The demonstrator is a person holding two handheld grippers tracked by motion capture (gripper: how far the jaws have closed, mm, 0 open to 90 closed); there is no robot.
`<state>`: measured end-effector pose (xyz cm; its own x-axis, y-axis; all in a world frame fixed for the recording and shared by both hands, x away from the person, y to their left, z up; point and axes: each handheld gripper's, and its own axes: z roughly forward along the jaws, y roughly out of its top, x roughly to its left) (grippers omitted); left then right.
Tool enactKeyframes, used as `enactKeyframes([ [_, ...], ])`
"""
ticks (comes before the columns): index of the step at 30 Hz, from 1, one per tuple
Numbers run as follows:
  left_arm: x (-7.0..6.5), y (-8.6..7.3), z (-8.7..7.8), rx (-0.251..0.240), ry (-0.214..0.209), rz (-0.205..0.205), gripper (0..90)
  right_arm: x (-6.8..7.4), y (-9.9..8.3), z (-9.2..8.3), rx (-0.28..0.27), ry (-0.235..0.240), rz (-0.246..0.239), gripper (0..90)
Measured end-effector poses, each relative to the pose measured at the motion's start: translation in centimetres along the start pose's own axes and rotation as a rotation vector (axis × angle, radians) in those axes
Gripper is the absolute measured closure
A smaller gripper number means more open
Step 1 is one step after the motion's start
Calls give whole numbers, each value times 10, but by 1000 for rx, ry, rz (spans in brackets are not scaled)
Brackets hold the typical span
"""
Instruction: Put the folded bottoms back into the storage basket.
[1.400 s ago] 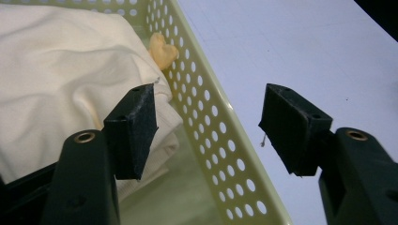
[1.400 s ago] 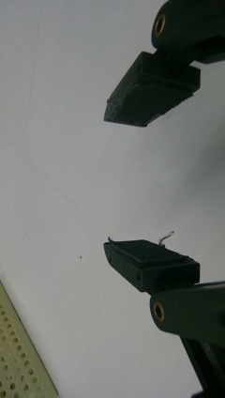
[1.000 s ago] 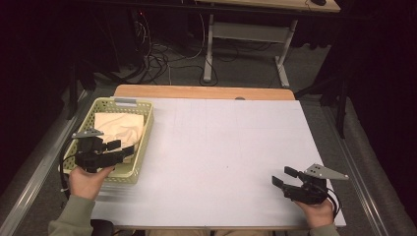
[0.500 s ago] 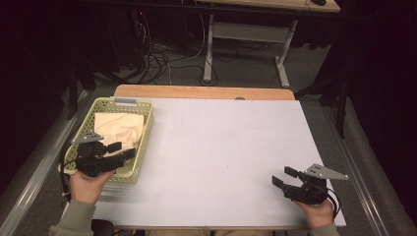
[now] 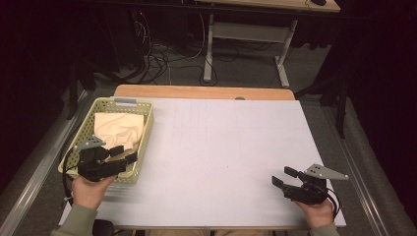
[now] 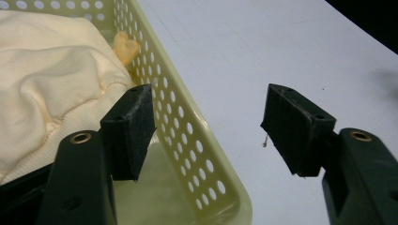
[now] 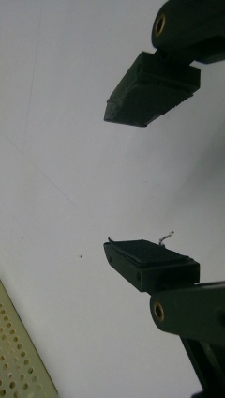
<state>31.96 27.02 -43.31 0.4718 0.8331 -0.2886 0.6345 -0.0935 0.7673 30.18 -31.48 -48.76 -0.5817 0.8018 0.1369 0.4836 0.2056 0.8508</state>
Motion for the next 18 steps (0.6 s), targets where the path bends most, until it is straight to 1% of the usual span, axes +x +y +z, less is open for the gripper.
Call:
enactKeyframes([
  [18, -7, -11, 2, -19, -12, 19, 325, 0, 0, 0, -1, 2, -4, 325],
])
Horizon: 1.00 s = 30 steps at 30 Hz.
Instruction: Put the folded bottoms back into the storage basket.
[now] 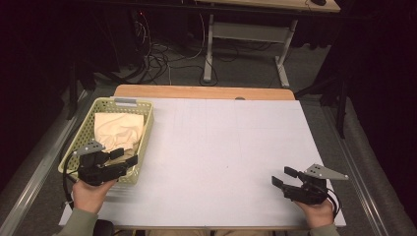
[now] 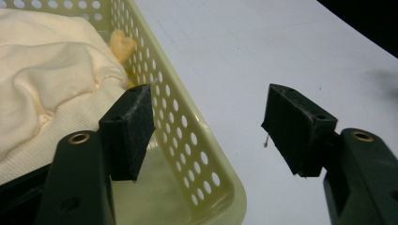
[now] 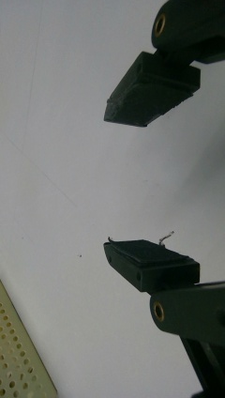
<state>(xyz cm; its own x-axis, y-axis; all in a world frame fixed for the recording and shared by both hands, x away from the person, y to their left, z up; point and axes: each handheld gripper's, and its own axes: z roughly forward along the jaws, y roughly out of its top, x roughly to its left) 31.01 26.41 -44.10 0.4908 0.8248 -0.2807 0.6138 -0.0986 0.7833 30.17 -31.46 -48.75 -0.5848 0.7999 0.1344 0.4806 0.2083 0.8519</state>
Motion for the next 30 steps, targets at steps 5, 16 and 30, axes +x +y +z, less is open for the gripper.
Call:
enactKeyframes([
  [5, -1, -3, 0, -6, -2, 1, 325, 0, 0, 0, 0, 0, 0, 324],
  [16, -1, -10, -1, -26, -1, -4, 325, 0, 0, 0, 0, 0, 0, 324],
  [30, -1, -17, 0, -31, -1, -3, 324, 0, 0, 0, 0, 0, 0, 324],
])
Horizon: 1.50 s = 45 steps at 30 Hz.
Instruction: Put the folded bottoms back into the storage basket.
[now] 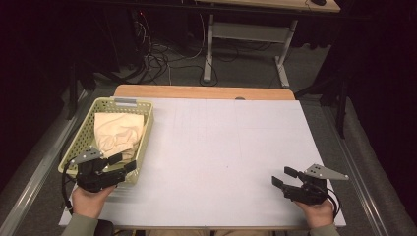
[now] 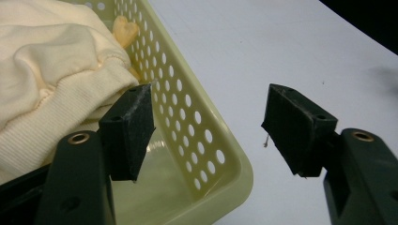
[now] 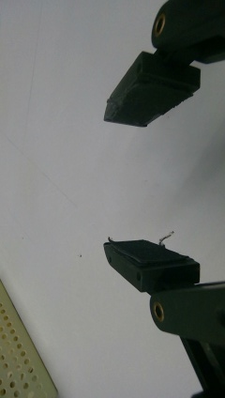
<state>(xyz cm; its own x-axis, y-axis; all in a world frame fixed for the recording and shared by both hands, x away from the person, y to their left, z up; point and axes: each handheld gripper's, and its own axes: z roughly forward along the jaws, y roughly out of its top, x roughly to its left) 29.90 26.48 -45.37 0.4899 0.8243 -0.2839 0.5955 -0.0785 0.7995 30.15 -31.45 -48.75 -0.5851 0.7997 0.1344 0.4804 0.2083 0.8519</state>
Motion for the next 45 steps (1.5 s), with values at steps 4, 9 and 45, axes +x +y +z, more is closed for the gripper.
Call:
enactKeyframes([
  [4, 0, -2, -1, -2, 3, 4, 324, 0, 0, 0, 0, 0, 1, 324],
  [9, 1, -5, -2, -6, 6, 0, 324, 0, 0, 0, 1, 0, 1, 324],
  [45, 6, -26, -8, -53, 63, -6, 324, 0, -1, -3, -6, 1, 0, 322],
])
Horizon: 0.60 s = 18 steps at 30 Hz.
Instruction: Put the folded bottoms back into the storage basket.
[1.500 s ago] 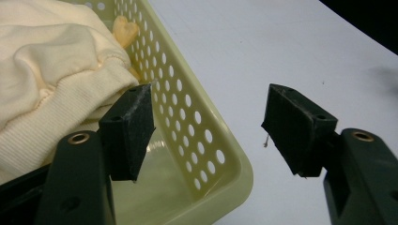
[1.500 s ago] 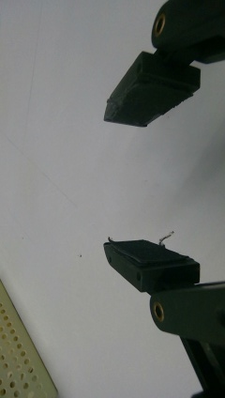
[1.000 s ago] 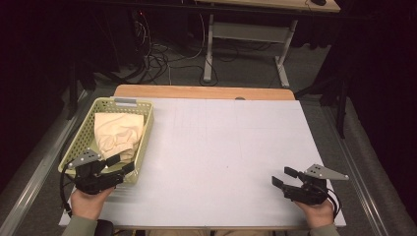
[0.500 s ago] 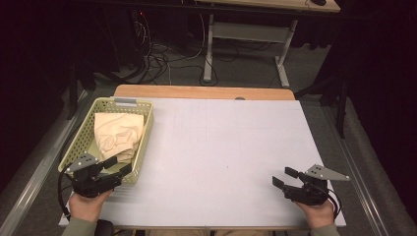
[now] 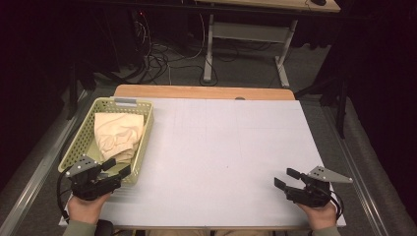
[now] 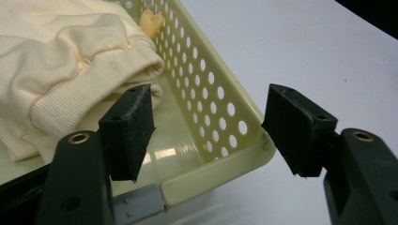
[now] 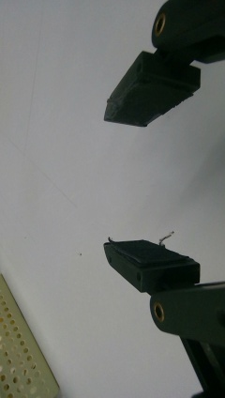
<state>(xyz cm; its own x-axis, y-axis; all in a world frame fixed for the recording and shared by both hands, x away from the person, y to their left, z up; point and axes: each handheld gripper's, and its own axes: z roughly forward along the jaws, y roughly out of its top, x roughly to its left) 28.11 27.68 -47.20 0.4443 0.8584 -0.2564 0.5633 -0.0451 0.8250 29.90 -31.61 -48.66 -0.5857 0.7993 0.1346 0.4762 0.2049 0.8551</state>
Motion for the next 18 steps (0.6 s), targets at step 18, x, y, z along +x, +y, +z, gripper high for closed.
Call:
enactKeyframes([
  [18, -3, -5, -2, -3, 22, 12, 325, 0, -2, -6, -7, -4, 3, 322],
])
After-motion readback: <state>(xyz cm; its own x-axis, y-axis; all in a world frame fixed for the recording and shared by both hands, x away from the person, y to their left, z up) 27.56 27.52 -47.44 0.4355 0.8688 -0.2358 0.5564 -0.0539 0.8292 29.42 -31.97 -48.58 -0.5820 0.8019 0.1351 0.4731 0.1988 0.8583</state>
